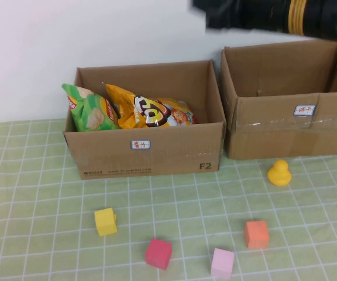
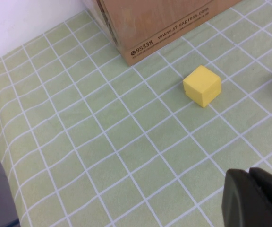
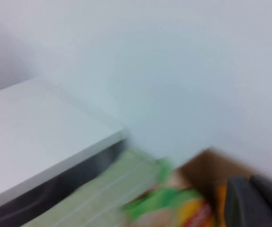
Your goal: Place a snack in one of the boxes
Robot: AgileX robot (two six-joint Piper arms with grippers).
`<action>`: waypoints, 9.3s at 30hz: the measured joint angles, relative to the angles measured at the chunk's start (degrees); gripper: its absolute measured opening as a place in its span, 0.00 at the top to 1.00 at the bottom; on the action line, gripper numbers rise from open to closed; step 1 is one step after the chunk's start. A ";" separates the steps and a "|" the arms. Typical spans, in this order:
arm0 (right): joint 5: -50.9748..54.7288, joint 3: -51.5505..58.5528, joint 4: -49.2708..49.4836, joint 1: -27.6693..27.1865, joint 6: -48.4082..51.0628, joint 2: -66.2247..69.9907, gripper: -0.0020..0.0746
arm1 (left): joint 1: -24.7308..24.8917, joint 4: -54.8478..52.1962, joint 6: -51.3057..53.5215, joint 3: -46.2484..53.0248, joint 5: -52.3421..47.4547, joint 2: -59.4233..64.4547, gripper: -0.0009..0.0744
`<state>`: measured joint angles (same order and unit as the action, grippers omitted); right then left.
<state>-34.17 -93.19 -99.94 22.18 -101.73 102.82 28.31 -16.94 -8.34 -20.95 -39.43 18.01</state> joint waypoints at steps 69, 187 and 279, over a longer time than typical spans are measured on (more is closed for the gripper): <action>48.61 40.69 39.27 -24.25 54.05 -10.79 0.98 | 0.00 0.11 -0.11 0.00 0.00 0.00 0.99; 70.06 75.49 81.10 -1.28 84.76 -94.04 0.98 | -21.88 21.07 9.02 21.94 20.55 -18.72 0.99; 70.16 75.52 81.90 -1.79 89.57 -95.01 0.98 | -27.72 23.50 13.43 21.81 19.83 -18.85 0.99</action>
<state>35.98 -17.66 -18.04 20.40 -12.16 7.81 0.59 6.56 5.09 0.85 -19.60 -0.84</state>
